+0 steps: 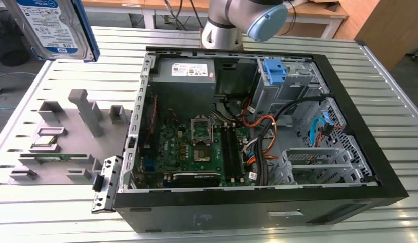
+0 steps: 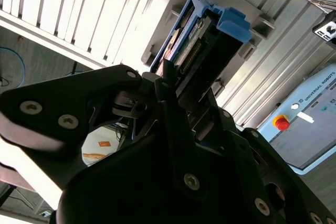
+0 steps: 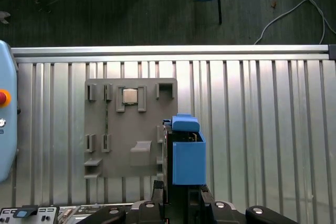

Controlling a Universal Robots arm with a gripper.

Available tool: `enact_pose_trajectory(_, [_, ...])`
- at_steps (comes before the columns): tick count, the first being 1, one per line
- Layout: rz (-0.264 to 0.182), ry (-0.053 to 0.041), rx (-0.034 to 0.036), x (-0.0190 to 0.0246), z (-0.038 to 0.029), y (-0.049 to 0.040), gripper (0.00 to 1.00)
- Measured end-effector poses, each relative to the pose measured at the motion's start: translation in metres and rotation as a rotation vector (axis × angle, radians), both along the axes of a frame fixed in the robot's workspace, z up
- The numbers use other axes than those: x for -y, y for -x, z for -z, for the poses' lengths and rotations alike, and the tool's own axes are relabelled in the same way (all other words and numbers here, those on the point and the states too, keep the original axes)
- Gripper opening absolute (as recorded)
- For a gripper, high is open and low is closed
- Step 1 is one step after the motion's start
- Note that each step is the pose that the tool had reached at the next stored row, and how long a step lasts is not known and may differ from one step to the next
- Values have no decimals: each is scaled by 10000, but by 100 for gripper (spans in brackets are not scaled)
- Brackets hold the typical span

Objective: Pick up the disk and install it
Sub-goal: 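Pick up the disk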

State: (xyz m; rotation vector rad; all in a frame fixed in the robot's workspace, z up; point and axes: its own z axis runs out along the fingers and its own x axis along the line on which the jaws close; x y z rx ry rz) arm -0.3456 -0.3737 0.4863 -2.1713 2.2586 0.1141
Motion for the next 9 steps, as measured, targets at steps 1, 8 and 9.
enact_pose_trajectory(1, [0,0,0,0,0,0,35])
enact_pose_trajectory(8, [-1,0,0,0,0,-12,35])
enact_pose_trajectory(9, [0,0,0,0,0,-17,35])
